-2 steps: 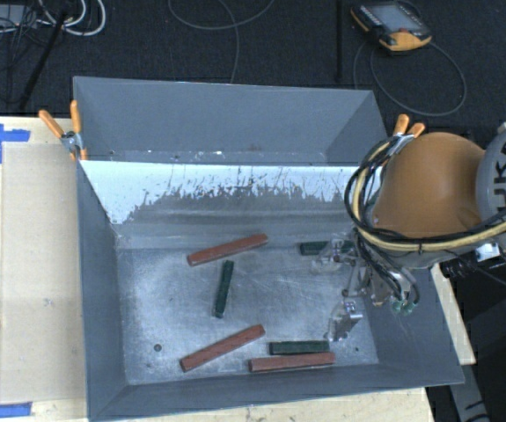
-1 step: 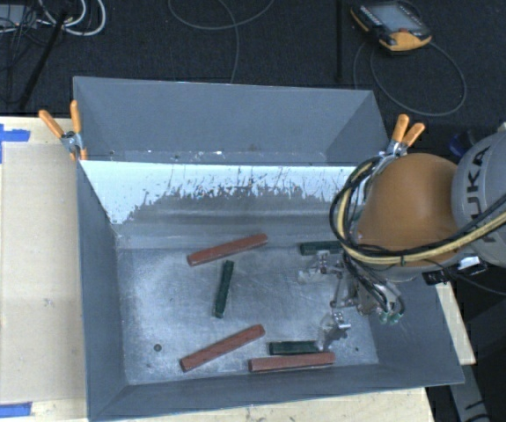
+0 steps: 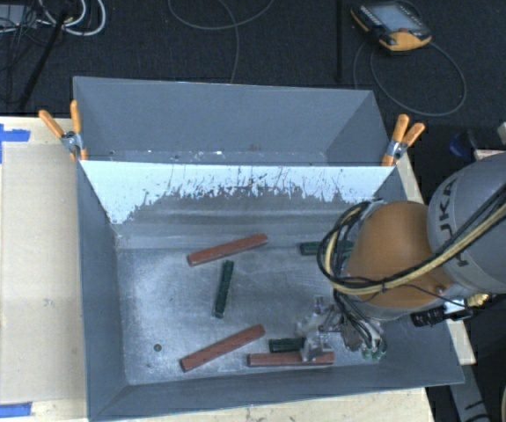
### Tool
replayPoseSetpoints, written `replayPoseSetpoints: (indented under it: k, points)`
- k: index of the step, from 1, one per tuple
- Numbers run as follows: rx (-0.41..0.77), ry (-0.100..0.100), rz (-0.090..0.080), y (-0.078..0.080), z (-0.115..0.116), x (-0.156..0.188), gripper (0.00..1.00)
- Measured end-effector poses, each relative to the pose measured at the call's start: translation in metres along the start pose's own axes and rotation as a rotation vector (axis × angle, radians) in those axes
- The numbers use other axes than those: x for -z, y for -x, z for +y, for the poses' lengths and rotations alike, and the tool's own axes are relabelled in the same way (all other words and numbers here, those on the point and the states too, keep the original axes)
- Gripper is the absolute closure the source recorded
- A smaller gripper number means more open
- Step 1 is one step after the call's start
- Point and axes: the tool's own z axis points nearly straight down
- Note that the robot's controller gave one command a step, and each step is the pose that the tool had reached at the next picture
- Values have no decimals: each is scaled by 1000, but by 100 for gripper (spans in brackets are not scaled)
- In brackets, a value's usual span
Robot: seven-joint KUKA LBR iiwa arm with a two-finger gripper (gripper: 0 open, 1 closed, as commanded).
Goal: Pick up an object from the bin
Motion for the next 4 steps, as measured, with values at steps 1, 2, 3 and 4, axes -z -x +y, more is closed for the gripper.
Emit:
replayPoseSetpoints:
  k: [1, 2, 3, 4]
  points:
    - [0, 0, 0, 0, 0, 0, 100]
    - [67, -1, -9, 20, 14, 159, 100]
    - [67, -1, -5, 19, 14, 158, 0]
    - [67, -1, -5, 19, 15, 158, 0]
